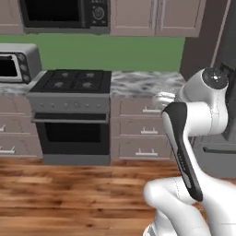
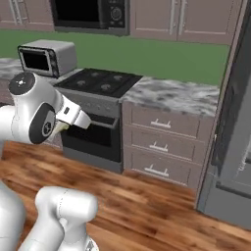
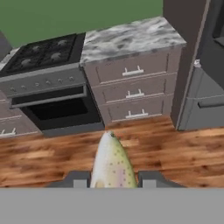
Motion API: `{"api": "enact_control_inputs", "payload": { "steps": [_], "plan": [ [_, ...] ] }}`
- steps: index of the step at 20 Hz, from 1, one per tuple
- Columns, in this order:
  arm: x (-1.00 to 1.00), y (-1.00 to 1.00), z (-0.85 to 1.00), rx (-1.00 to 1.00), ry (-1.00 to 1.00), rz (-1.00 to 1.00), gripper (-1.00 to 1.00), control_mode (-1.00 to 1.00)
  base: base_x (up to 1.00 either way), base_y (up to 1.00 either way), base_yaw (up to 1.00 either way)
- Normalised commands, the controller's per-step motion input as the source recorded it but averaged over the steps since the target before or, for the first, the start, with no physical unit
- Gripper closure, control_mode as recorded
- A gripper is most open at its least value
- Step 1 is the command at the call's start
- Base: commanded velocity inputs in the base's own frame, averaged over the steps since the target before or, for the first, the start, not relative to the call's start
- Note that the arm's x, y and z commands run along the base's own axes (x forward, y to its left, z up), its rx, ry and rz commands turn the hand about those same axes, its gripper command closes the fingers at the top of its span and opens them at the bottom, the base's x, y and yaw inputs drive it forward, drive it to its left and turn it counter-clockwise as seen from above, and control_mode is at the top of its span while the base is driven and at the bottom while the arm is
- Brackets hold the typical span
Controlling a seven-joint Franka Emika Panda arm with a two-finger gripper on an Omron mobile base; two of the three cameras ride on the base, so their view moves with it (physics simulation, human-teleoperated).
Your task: Take the cheese, fish, and garlic from the fridge and place them on the plate on the dining counter to create an appetizer plate.
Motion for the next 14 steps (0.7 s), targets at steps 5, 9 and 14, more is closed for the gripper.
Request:
{"api": "enact_control_inputs", "payload": {
  "steps": [5, 9, 14],
  "plan": [
    [0.00, 0.00, 0.00, 0.00, 0.00, 0.00, 1.00, 1.00, 0.51, 1.00, 0.48],
    [0.00, 0.00, 0.00, 0.00, 0.00, 0.00, 1.00, 1.00, 0.38, 0.84, 0.61],
    [0.00, 0.00, 0.00, 0.00, 0.00, 0.00, 1.00, 1.00, 0.59, 0.69, 0.59]
  ]
}}
